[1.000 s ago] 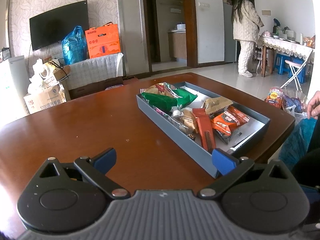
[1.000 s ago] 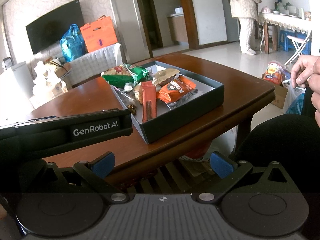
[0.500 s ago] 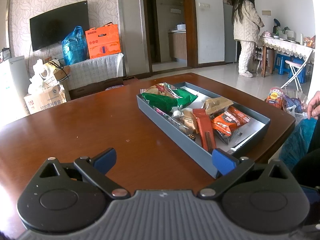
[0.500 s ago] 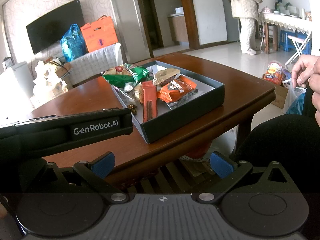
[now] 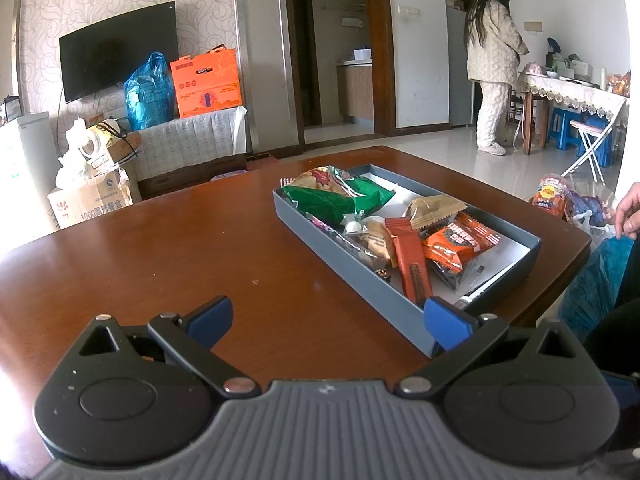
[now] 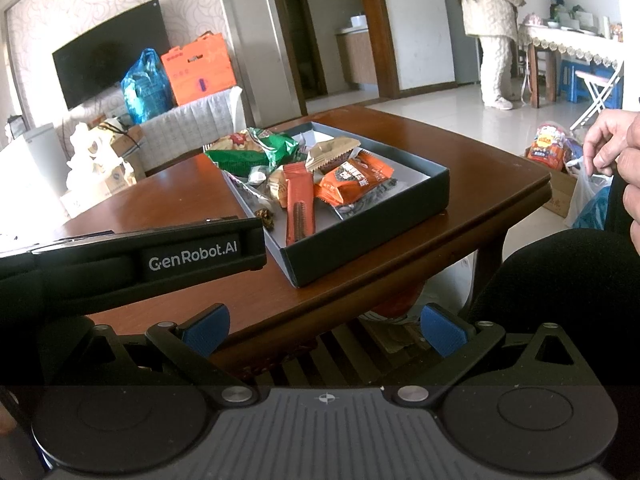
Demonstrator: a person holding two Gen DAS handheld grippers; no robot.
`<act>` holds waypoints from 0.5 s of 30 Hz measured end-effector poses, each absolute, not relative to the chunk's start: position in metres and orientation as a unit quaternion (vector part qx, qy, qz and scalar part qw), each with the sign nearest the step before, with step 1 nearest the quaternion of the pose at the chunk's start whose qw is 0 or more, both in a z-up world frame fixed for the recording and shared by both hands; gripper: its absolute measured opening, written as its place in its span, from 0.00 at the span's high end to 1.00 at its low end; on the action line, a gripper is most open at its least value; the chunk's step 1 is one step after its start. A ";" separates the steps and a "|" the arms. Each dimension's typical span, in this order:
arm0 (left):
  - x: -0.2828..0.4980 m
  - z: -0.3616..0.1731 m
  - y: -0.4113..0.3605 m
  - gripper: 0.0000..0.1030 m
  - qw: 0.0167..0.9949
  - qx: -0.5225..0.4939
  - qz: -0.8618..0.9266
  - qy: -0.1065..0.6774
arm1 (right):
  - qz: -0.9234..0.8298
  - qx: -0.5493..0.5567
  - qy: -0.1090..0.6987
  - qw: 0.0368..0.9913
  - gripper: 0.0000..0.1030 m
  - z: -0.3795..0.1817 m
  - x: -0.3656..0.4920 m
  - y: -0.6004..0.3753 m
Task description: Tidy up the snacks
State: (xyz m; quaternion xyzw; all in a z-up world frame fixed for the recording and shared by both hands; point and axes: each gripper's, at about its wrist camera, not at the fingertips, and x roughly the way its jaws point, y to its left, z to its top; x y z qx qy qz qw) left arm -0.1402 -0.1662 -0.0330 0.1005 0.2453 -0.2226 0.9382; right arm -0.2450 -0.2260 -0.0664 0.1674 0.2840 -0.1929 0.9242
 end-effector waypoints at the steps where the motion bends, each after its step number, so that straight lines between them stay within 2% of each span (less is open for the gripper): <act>1: -0.140 -0.033 -0.166 0.00 0.938 0.101 -0.223 0.245 | -0.193 0.168 0.283 0.925 0.00 -0.066 -0.245 -0.226; 15: -0.143 -0.033 -0.169 0.00 0.938 0.106 -0.227 0.240 | -0.186 0.158 0.266 0.933 0.00 -0.062 -0.246 -0.224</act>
